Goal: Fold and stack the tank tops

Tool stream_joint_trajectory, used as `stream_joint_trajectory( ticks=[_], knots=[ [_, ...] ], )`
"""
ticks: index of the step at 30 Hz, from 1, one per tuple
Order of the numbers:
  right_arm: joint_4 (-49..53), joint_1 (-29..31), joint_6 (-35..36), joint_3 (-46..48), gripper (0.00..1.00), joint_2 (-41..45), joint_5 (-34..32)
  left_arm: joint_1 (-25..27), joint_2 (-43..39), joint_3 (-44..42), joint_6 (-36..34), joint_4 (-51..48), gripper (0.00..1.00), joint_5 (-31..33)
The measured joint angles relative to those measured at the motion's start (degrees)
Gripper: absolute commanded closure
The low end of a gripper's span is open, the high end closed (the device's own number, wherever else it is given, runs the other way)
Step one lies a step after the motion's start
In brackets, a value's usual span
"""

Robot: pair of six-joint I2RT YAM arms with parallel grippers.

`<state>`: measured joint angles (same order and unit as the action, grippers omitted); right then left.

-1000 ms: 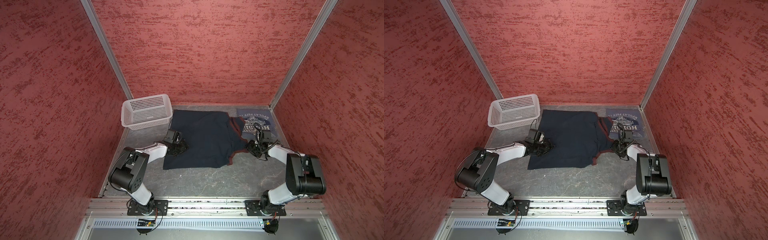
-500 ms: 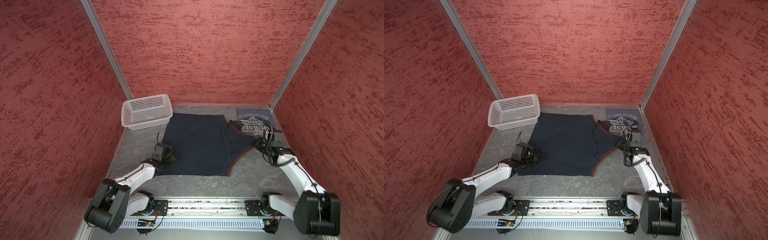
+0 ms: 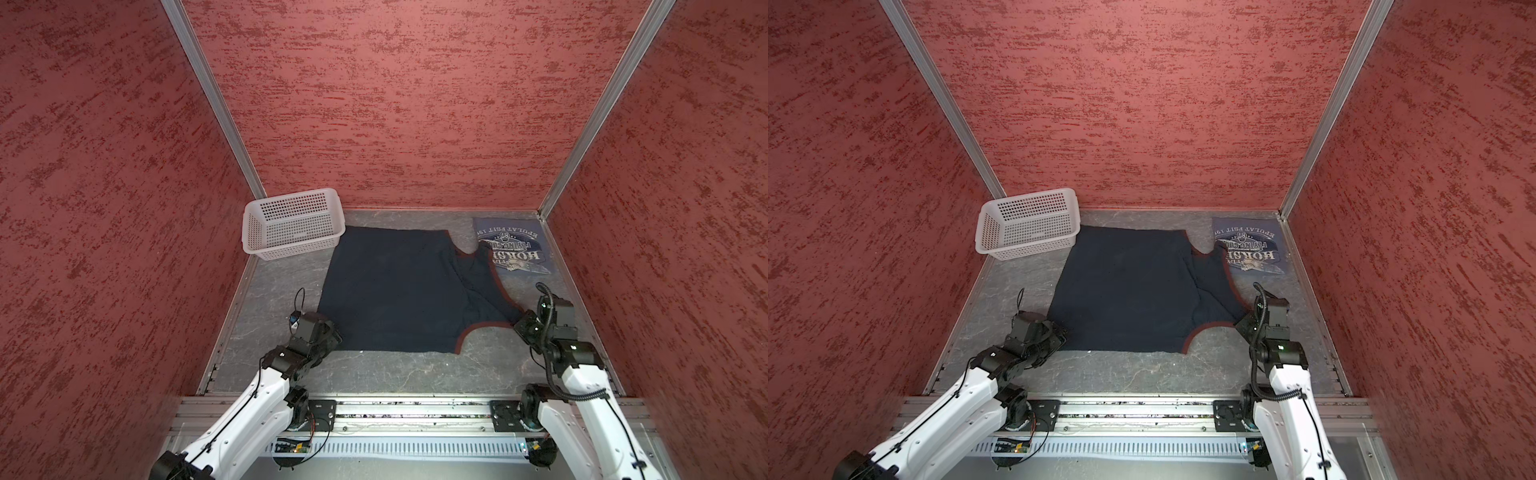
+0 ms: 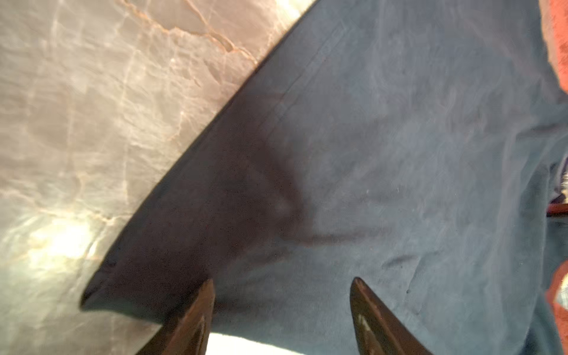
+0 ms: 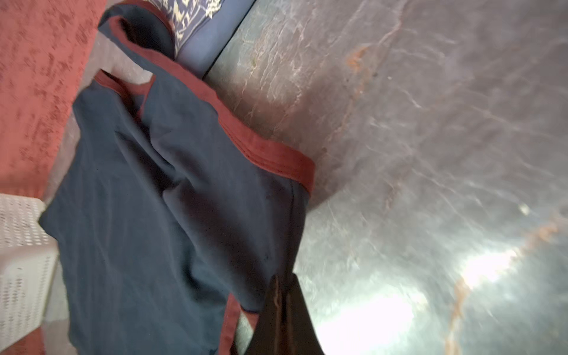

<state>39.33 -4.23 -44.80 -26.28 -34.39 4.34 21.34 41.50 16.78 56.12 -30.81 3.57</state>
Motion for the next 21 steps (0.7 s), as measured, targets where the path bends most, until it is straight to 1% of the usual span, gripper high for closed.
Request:
stream_joint_trajectory(
  ticks=[3,4,5,6,7,8,9,11,14,16,18,21],
  knots=[
    [2.75,0.00,-1.88,-1.09,1.00,6.14,-2.25,0.00,6.05,5.35,-3.28,0.33,0.27,-0.63],
    [3.41,0.00,-2.38,-1.60,0.93,7.28,-2.80,0.00,8.87,7.72,-4.63,0.94,0.27,-1.01],
    [3.91,0.00,-2.93,-2.12,0.80,8.09,-3.30,0.02,12.26,10.32,-6.03,1.84,0.27,-1.66],
    [4.20,0.00,-3.39,-2.43,0.63,8.44,-3.56,0.09,15.87,12.98,-7.48,2.89,0.26,-2.27],
    [4.31,0.00,-3.87,-2.49,0.48,8.48,-3.63,0.13,19.23,15.28,-8.74,4.11,0.26,-2.89],
    [4.59,0.00,-3.96,-2.49,0.37,8.35,-3.67,0.20,22.86,17.75,-10.08,5.31,0.26,-3.63],
    [5.05,0.00,-4.04,-2.49,0.28,8.07,-3.78,0.20,26.69,20.09,-11.41,6.91,0.26,-4.31],
    [5.70,0.00,-4.09,-2.49,0.22,7.45,-4.39,0.20,32.52,23.21,-13.27,9.49,0.26,-5.33],
    [5.64,0.00,-4.24,-2.73,0.22,6.43,-5.03,-0.24,39.58,25.64,-15.19,12.57,0.27,-7.34],
    [3.89,0.00,-3.30,-3.50,0.24,4.55,-5.16,-0.90,42.77,26.03,-15.98,13.88,0.27,-8.09],
    [0.50,0.00,-1.29,-4.83,0.26,0.76,-4.98,-1.57,44.63,25.99,-16.22,14.43,0.27,-8.66],
    [-5.53,0.00,3.21,-9.44,0.27,-10.60,-4.11,-2.58,45.51,25.05,-16.39,15.47,0.27,-9.18]
  ],
)
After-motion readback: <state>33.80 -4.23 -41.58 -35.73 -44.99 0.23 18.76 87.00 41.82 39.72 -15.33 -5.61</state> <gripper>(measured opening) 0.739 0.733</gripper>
